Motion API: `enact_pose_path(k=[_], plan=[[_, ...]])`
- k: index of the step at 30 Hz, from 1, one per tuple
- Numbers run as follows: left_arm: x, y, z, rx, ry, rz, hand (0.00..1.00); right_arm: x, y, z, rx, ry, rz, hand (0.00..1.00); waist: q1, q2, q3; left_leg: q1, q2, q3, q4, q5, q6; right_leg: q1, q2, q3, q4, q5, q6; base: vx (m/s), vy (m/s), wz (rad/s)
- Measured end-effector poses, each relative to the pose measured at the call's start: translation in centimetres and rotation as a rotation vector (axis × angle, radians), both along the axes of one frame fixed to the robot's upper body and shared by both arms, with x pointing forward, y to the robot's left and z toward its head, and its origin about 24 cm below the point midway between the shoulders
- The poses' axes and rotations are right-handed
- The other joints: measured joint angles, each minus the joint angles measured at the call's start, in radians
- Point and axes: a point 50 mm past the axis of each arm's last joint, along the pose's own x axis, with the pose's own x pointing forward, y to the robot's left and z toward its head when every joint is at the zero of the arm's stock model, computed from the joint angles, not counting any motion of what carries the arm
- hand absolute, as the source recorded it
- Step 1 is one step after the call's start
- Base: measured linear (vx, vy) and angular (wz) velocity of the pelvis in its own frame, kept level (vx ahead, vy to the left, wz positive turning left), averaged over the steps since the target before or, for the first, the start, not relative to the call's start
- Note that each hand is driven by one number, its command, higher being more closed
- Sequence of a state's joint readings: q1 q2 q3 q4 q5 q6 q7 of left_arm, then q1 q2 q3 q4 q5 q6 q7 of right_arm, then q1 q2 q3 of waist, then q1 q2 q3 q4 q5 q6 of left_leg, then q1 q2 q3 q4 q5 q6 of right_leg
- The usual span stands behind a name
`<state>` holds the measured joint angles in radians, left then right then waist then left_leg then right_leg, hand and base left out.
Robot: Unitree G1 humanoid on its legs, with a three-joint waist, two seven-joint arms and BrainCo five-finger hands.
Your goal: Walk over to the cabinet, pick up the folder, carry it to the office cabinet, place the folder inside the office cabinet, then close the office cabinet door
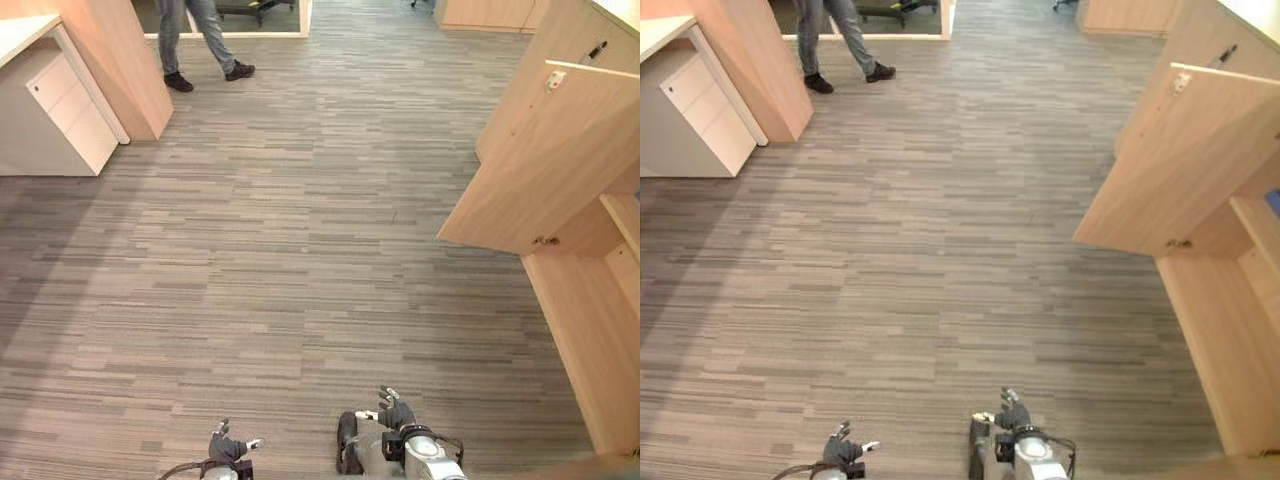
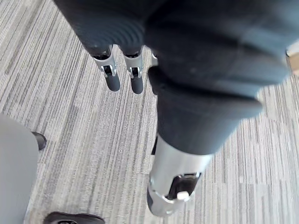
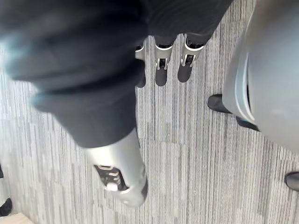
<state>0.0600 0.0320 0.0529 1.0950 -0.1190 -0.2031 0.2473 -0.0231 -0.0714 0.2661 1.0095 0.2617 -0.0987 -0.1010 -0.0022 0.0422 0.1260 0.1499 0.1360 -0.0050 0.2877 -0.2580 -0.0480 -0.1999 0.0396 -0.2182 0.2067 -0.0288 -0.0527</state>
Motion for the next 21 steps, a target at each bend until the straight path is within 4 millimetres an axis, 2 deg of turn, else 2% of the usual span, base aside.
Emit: enact_pose_path(k=[1, 3, 4, 5, 6, 8, 9, 11, 14, 15, 16, 17, 18, 19, 20, 21], plan=[[-0.1, 0.0, 0.0, -0.011, 0.001, 0.023, 0.00, -0.3, -0.2, -0.2, -0.005, 0.021, -0.009, 0.00, 0.002, 0.005, -0.004, -0.023, 0.013, -0.005, 0.088, 0.005, -0.008, 0.043, 0.015, -0.002, -0.028, -0.007, -0.006, 0.32, -0.182, 0.11], [-0.1, -0.1, -0.1, -0.023, 0.000, 0.045, 0.00, -0.7, -0.6, -0.5, -0.005, 0.044, -0.033, 0.00, 0.009, 0.014, -0.010, -0.081, 0.033, -0.006, 0.265, 0.028, -0.048, 0.098, 0.037, -0.001, -0.063, -0.017, -0.017, 0.36, -0.139, 0.00], [0.2, -0.1, 0.0, -0.025, -0.008, 0.048, 0.00, -0.9, -0.8, -0.7, -0.014, 0.059, -0.035, 0.00, 0.011, 0.019, -0.009, -0.126, 0.049, -0.006, 0.406, 0.065, -0.107, 0.138, 0.048, 0.002, -0.073, -0.017, -0.035, 0.33, -0.057, -0.10], [0.2, -0.1, 0.0, -0.024, -0.007, 0.051, 0.00, -1.0, -1.0, -0.9, -0.026, 0.078, -0.035, 0.00, 0.015, 0.020, -0.006, -0.172, 0.065, -0.002, 0.560, 0.070, -0.115, 0.184, 0.057, 0.010, -0.085, -0.026, -0.049, 0.38, -0.031, -0.13], [0.3, 0.0, 0.0, -0.022, -0.011, 0.052, 0.00, -1.1, -1.1, -1.0, -0.034, 0.093, -0.037, 0.00, 0.020, 0.017, -0.004, -0.193, 0.068, 0.006, 0.626, 0.054, -0.111, 0.210, 0.060, 0.020, -0.092, -0.030, -0.055, 0.30, 0.028, -0.27], [0.8, 0.0, 0.2, -0.017, -0.028, 0.048, 0.00, -1.4, -1.3, -1.3, -0.060, 0.132, -0.043, 0.00, 0.044, 0.016, -0.001, -0.272, 0.073, 0.068, 0.742, -0.005, -0.056, 0.290, 0.063, 0.087, -0.128, -0.041, -0.069, 0.31, 0.115, -0.72], [1.2, -0.1, 0.4, -0.011, -0.044, 0.034, 0.00, -1.3, -1.2, -1.3, -0.073, 0.140, -0.044, 0.00, 0.055, 0.022, 0.005, -0.329, 0.061, 0.067, 0.730, -0.030, -0.023, 0.303, 0.062, 0.123, -0.134, -0.048, -0.071, 0.19, 0.163, -0.91], [1.6, -0.1, 0.6, -0.002, -0.060, 0.020, 0.00, -1.0, -1.2, -1.2, -0.082, 0.140, -0.044, 0.00, 0.061, 0.022, 0.016, -0.387, 0.034, 0.040, 0.675, -0.054, 0.000, 0.311, 0.056, 0.172, -0.132, -0.058, -0.062, 0.11, 0.179, -0.85], [2.1, 0.2, 0.9, 0.015, -0.076, 0.020, 0.00, 0.9, -1.0, -0.1, -0.059, 0.042, -0.019, 0.00, 0.066, 0.013, 0.021, -0.435, -0.061, -0.111, 0.327, -0.051, -0.021, 0.280, 0.013, 0.298, -0.094, -0.099, -0.021, 0.13, 0.351, -1.35], [1.9, 0.3, 0.8, 0.016, -0.064, 0.023, 0.00, 1.7, -0.6, 0.9, -0.026, -0.054, 0.003, 0.00, 0.053, 0.016, 0.019, -0.442, -0.090, -0.288, 0.120, -0.006, -0.061, 0.274, 0.005, 0.366, -0.088, -0.120, 0.005, 0.26, 0.416, -1.39], [1.7, 0.4, 0.7, 0.017, -0.053, 0.031, 0.00, 1.3, -0.6, 0.9, -0.017, -0.060, -0.001, 0.00, 0.052, 0.009, 0.016, -0.437, -0.095, -0.306, 0.113, 0.055, -0.089, 0.277, -0.002, 0.402, -0.088, -0.132, 0.017, 0.21, 0.290, -1.23], [1.6, 0.5, 0.6, 0.016, -0.050, 0.038, 0.00, 1.0, -0.7, 0.7, -0.014, -0.051, -0.009, 0.00, 0.054, 0.009, 0.013, -0.425, -0.118, -0.325, 0.111, 0.088, -0.085, 0.278, -0.009, 0.429, -0.088, -0.138, 0.022, 0.31, 0.341, -1.07], [1.6, 1.3, 0.8, 0.028, -0.058, 0.064, 0.00, 0.3, -0.2, 0.4, 0.017, -0.025, -0.024, 0.00, 0.066, -0.026, 0.012, -0.421, -0.167, -0.348, 0.140, 0.093, -0.065, 0.267, -0.027, 0.482, -0.076, -0.139, 0.034, 0.27, 0.257, -0.95], [1.7, 1.6, 0.8, 0.032, -0.063, 0.076, 0.00, 0.1, 0.0, 0.3, 0.031, -0.017, -0.023, 0.00, 0.070, -0.038, 0.013, -0.423, -0.177, -0.343, 0.158, 0.092, -0.056, 0.259, -0.034, 0.497, -0.064, -0.143, 0.040, 0.41, 0.377, -1.06], [1.6, 2.0, 0.8, 0.032, -0.061, 0.112, 0.00, -0.3, 0.2, 0.0, 0.049, 0.001, -0.019, 0.00, 0.070, -0.053, 0.007, -0.428, -0.185, -0.309, 0.198, 0.087, -0.021, 0.253, -0.042, 0.531, -0.049, -0.145, 0.045, 0.28, 0.244, -0.64], [1.4, 2.2, 0.8, 0.029, -0.060, 0.131, 0.00, -0.6, 0.3, -0.1, 0.055, 0.013, -0.016, 0.00, 0.070, -0.056, 0.004, -0.423, -0.186, -0.288, 0.206, 0.075, -0.011, 0.252, -0.048, 0.548, -0.043, -0.145, 0.045, 0.29, 0.309, -0.86]])
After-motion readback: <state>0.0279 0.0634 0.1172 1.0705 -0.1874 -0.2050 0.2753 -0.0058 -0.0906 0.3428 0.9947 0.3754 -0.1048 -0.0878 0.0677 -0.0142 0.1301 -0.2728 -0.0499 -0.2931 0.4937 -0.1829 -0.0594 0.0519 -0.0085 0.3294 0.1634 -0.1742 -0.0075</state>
